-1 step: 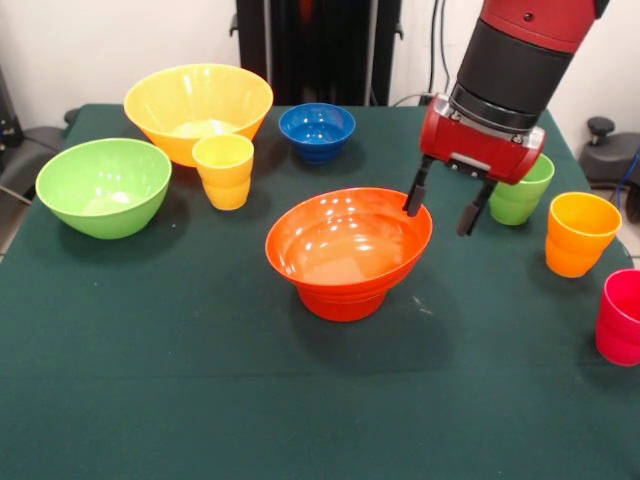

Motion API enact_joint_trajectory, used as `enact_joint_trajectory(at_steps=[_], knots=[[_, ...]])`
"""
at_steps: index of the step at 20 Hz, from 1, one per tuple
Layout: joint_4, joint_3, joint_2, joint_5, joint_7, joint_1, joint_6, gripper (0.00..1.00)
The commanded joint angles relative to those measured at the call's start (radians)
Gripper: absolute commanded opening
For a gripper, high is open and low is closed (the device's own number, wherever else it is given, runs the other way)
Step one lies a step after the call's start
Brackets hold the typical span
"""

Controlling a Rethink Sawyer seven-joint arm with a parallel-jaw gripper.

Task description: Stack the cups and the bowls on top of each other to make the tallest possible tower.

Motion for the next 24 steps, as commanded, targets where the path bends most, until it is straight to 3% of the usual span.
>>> enact_joint_trajectory(at_steps=[1,13,24], knots=[[0.077,0.154,-0.011,-0.055,-0.162,-0.059,-0.002,1.00],[0.160,0.271,-0.083,-0.057,-0.245,-0.158,0.074,1.00],[0.258,0.387,-0.116,-0.079,-0.262,-0.257,0.016,1.00]])
